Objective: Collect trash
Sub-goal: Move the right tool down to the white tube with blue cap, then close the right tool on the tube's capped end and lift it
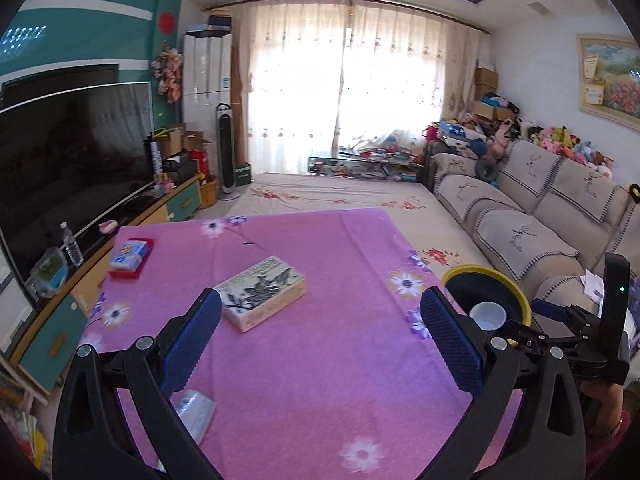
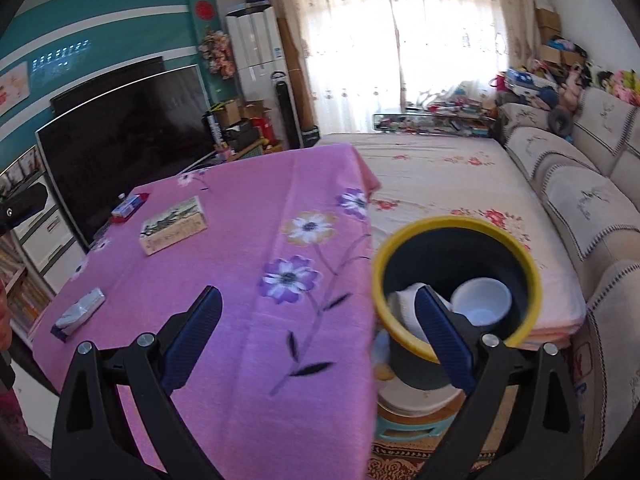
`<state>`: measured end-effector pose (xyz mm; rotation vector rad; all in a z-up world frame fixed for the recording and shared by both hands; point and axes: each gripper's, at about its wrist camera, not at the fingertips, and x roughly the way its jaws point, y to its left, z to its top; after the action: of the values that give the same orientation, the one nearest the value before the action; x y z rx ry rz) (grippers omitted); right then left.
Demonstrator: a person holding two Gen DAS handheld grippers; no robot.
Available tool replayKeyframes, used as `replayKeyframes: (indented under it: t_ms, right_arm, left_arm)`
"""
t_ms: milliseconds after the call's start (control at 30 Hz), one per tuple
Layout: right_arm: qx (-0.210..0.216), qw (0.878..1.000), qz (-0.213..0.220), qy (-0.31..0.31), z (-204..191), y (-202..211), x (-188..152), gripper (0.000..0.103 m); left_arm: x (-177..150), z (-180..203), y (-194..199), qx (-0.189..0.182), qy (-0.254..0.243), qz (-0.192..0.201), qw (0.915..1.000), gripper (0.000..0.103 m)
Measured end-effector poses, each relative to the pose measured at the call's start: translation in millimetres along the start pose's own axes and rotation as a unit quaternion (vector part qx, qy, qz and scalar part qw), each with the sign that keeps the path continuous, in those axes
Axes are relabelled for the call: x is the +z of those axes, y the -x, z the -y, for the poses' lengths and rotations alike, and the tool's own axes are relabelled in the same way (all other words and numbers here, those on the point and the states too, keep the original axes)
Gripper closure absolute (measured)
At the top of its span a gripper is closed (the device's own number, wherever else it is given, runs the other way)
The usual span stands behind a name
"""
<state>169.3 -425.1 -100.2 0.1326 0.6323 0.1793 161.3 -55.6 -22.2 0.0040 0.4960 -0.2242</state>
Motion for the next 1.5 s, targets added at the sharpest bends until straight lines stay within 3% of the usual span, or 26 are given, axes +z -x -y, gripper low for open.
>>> replayKeyframes:
  t_ms: [233, 533, 733, 933, 1133, 1333, 1400, 1500]
  right_arm:
    - [0.085, 0.994, -0.027, 0.068, -105, -50, 19, 0.011]
    - [0.198, 0.968, -0.074, 0.138, -247, -75, -17, 0.011]
    - [0.223, 0.953, -0.109, 0.172, -312, -86, -51, 0.011]
    - [0.191, 0.957, -0.130, 0.174, -334, -100, -72, 0.017]
    - [0.177, 0.963, -0.138, 0.151, -321, -110, -72, 0.032]
    - [0.183, 0.963, -0.146, 0.134, -304, -112, -67, 0.059]
    - [0.187, 0.963, -0.145, 0.126, -298, -112, -66, 0.073]
    - [0.191, 0.963, -0.146, 0.119, -291, -113, -62, 0.080]
  left_arm:
    - [-10, -83, 55, 0.089, 0.030, 0.039, 0.9948, 0.005]
    - [-8, -165, 108, 0.169, 0.059, 0.075, 0.9810, 0.005]
    - [-19, -200, 114, 0.178, 0.085, 0.062, 0.9783, 0.005]
    - [-24, -207, 104, 0.170, 0.084, 0.051, 0.9805, 0.005]
    - [-20, -196, 89, 0.161, 0.083, 0.044, 0.9824, 0.005]
    - [-20, -185, 79, 0.152, 0.078, 0.036, 0.9846, 0.005]
    - [-19, -182, 74, 0.149, 0.075, 0.032, 0.9854, 0.005]
    - [-20, -181, 69, 0.144, 0.072, 0.026, 0.9866, 0.005]
